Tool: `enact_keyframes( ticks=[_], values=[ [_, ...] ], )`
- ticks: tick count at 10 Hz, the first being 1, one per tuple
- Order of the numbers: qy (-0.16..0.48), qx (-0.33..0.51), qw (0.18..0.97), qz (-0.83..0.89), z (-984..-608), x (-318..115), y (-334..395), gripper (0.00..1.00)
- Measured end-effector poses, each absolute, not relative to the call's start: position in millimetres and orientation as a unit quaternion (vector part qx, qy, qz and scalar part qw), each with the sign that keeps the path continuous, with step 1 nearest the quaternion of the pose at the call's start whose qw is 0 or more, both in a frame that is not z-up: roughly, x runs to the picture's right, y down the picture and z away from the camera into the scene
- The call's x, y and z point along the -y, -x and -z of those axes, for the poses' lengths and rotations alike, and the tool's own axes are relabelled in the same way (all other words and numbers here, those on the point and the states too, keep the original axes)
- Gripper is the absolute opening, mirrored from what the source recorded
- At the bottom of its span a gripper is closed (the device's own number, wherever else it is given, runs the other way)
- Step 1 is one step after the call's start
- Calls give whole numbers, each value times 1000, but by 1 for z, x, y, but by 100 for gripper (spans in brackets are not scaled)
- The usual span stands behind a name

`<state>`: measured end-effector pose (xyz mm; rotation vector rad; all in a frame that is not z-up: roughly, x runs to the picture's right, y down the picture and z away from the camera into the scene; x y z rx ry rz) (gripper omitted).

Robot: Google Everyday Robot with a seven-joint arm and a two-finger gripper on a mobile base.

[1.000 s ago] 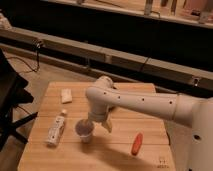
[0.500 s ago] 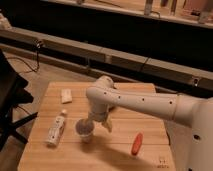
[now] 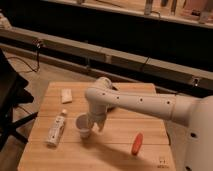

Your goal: Pick up the ceramic cup

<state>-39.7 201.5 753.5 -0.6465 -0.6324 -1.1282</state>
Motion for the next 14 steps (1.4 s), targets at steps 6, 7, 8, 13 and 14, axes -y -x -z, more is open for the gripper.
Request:
enact_keyframes(
  ticks=[6,7,8,13,14],
  values=[
    [276,297,753,518,-737,-177,41,0],
    [272,297,755,517,-726,-165,39,0],
    [268,298,756,517,-720,-158,37,0],
    [252,309,757,518,-707,-135,36,0],
    [250,309,758,518,-703,-129,34,0]
  ],
)
